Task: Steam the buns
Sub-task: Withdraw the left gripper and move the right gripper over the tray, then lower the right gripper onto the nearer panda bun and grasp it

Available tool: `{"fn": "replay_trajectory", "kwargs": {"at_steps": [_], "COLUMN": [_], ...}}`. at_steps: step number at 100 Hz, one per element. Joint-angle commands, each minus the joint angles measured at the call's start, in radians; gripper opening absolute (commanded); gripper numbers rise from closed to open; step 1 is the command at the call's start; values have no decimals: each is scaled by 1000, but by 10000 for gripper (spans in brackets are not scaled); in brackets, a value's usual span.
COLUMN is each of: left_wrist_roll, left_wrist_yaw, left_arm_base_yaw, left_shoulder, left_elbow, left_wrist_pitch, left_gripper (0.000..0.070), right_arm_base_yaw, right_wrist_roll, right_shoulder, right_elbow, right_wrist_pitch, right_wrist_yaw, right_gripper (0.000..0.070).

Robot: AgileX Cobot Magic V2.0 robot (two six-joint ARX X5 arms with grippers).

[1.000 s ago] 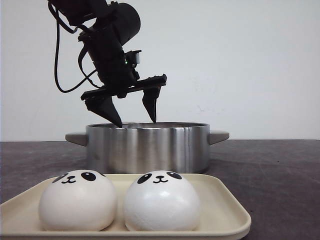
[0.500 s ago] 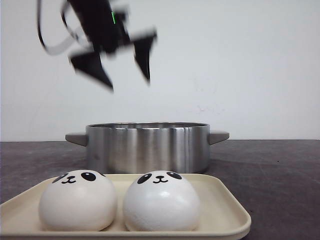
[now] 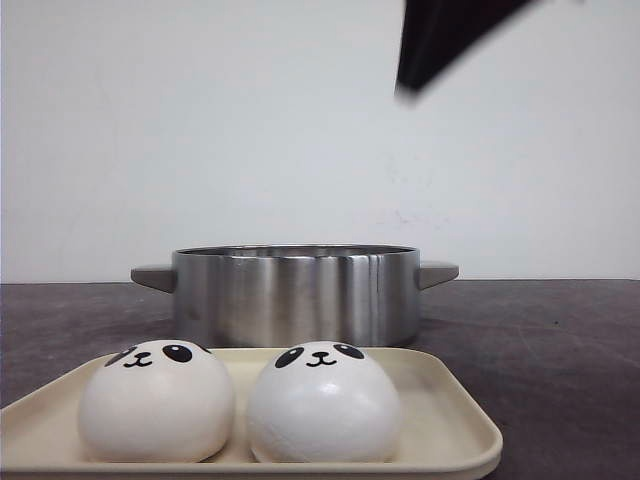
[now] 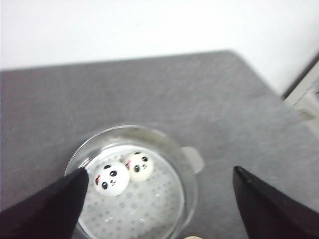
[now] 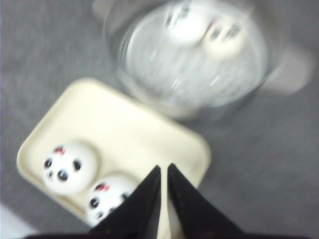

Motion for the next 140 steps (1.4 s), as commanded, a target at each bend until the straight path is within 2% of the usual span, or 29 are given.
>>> {"fn": "replay_trajectory", "kwargs": {"at_steps": [1,7,10,13,40,58,76,79,82,85,89,90,92,93,115,130,140], "left_wrist_roll": [14,12,12,13,13,15,21,21,21,21,22,22,23,24,43,44,44], "left_wrist_yaw": [1,1,1,1,-14,-14,-14,-14,-14,-14,-14,-14,-14,-14,-34,-45,-45], "left_arm_base_yaw": [-13,-15,-16,-17,-17,-17,-17,-17,-17,-17,-17,-17,-17,-17,-17,-17,-17], "left_shoulder": [-33,-71,-93,-114,-231,-249,-248,-247,-247,-247,-247,-247,-247,-247,-247,-245,-241], "left_elbow": [14,14,14,14,14,14,14,14,14,14,14,14,14,14,14,14,14], "left_wrist_pitch": [-11,-20,-27,-35,-114,-140,-170,-170,-169,-166,-165,-165,-165,-165,-167,-149,-122], "left_gripper": [556,556,555,554,551,551,551,551,551,551,551,551,551,551,551,551,551], "right_arm_base_yaw": [12,21,26,32,76,76,74,74,74,74,75,76,76,77,81,64,14], "right_wrist_roll": [81,98,108,113,156,174,181,182,182,181,180,177,171,170,121,-22,-143], "right_shoulder": [50,99,122,144,315,374,424,432,438,443,447,447,447,447,325,262,269], "right_elbow": [6,6,6,6,6,6,6,6,6,6,6,6,7,8,119,328,468], "right_wrist_pitch": [16,17,21,24,46,98,94,95,95,96,99,100,103,103,92,96,100], "right_wrist_yaw": [-61,-109,-128,-141,-151,-150,-132,-131,-131,-128,-120,-116,-109,-104,14,144,164], "right_gripper": [207,388,443,464,465,464,461,444,384,263,7,0,3,28,14,13,13]}}
